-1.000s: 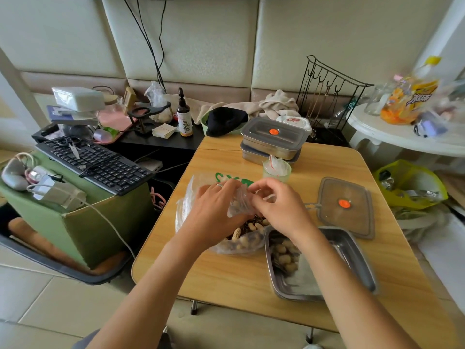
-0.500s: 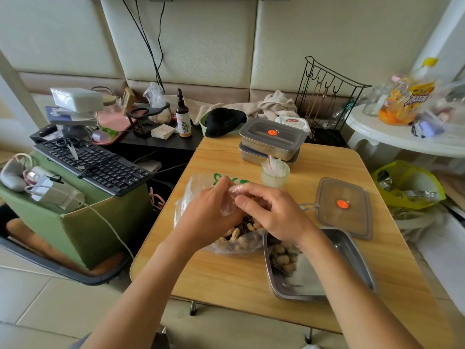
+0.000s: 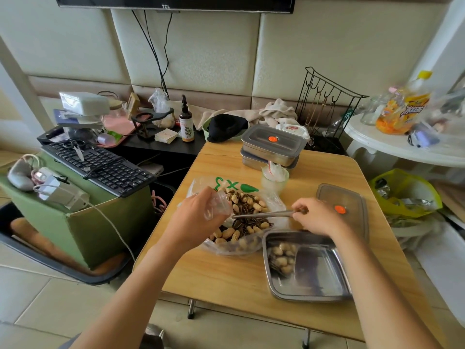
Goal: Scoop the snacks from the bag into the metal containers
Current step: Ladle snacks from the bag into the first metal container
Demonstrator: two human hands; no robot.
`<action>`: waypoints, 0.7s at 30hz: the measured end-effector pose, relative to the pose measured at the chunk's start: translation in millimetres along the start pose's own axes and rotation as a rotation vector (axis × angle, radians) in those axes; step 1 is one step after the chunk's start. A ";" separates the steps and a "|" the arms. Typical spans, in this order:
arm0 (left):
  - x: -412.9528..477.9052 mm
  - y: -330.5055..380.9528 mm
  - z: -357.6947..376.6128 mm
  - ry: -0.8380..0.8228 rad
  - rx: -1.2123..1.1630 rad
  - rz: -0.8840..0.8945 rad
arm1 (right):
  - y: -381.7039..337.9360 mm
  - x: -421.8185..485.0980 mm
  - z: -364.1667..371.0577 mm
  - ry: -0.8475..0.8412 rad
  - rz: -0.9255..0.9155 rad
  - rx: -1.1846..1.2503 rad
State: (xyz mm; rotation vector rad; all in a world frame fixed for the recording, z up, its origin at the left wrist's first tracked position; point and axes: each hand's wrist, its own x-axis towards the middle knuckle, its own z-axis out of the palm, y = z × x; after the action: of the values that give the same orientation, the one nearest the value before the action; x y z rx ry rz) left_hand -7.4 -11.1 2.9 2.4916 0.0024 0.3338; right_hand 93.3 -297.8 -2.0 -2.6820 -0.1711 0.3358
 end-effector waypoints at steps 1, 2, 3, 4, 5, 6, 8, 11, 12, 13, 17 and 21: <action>-0.7 -1.5 -0.1 0.003 -0.010 -0.007 | 0.7 -2.9 -4.9 -0.009 -0.006 0.058; -1.6 -2.8 -0.1 0.005 -0.019 -0.013 | 2.4 -5.8 -10.2 -0.008 -0.010 0.125; -2.6 -3.6 -0.2 0.010 -0.023 -0.014 | 4.8 -8.9 -16.5 0.004 -0.016 0.186; -3.2 -4.4 -0.1 0.014 -0.022 -0.014 | 7.5 -11.8 -23.8 0.029 -0.022 0.251; -3.8 -5.3 -0.2 0.018 -0.022 -0.014 | 10.1 -14.6 -31.6 0.058 -0.030 0.331; -4.0 -6.4 -0.1 0.022 -0.026 -0.017 | 11.7 -17.5 -38.9 0.083 -0.039 0.430; -4.7 -8.4 0.4 0.037 -0.050 -0.029 | 14.4 -22.2 -49.3 0.110 -0.061 0.608; -3.1 -12.7 2.1 0.096 -0.076 -0.032 | 12.0 -25.8 -52.7 0.116 -0.062 0.740; -1.8 -14.2 2.7 0.120 -0.073 -0.042 | 10.1 -25.8 -51.4 0.107 -0.062 0.801; -0.4 -15.4 3.3 0.143 -0.062 -0.062 | 8.6 -25.0 -49.4 0.090 -0.065 0.891; 4.1 -18.4 5.9 0.169 -0.005 -0.181 | -5.2 -23.9 -40.0 -0.016 -0.151 1.343; 8.1 -16.0 6.3 0.101 -0.141 -0.309 | -36.0 -24.2 -17.0 0.063 -0.249 1.048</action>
State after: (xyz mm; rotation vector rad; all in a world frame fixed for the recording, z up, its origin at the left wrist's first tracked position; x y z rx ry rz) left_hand 3.1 -1.2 -9.5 2.2874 0.3878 0.3158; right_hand 72.0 -276.4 33.4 -1.6122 -0.2260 0.1794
